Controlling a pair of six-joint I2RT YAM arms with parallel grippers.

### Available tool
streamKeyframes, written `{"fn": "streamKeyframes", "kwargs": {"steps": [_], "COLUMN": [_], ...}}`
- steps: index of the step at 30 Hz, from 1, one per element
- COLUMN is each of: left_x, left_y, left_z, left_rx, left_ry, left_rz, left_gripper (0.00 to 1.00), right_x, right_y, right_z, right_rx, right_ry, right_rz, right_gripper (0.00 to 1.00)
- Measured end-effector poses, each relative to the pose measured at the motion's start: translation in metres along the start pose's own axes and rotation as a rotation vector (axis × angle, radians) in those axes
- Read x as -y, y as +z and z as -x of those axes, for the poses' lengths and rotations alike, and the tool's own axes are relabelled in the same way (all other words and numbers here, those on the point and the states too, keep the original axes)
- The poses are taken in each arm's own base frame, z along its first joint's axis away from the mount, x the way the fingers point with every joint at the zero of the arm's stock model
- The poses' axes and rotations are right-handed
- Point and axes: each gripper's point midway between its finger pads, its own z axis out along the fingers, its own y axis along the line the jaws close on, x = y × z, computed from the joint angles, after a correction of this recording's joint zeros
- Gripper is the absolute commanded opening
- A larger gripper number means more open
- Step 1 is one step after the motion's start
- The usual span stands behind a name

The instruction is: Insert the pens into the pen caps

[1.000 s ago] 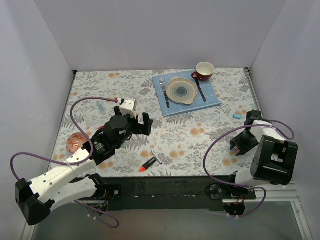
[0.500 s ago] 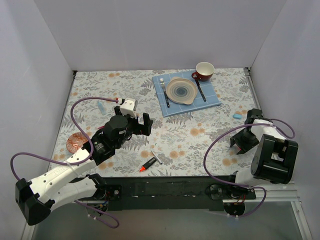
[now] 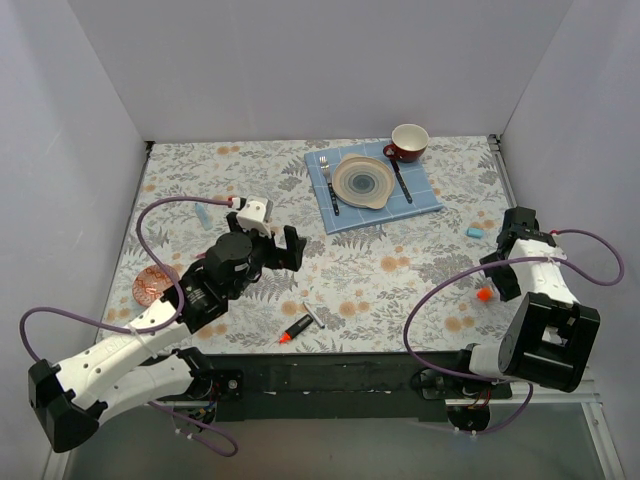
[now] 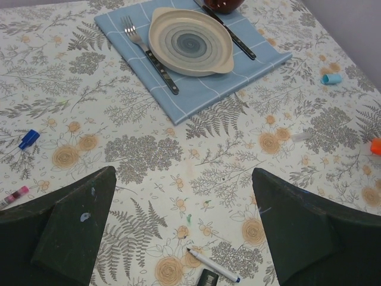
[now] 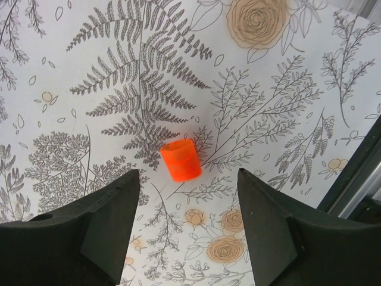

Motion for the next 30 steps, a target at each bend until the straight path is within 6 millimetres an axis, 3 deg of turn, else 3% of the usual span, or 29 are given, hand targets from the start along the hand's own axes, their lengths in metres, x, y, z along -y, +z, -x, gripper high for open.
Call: {"fn": "streamKeyframes", "kwargs": {"steps": [11,30], "left_x": [0.005,-0.003], "left_y": [0.024,0.024], "left_z": [-0.046,-0.046], "left_rx": [-0.146,-0.144], "left_ry": [0.046,0.051], "left_rz": [0.009,0.048], "left_gripper": [0.98,0.98], "right_x": [-0.001,-0.007], "right_y": [0.012,0.036], "right_z": [0.006,-0.017], "right_rx": [-0.011,-0.098], "right_ry": [-0.050,-0.108], "right_rz": [-0.051,-0.030], "right_gripper": [0.70,0.65]}}
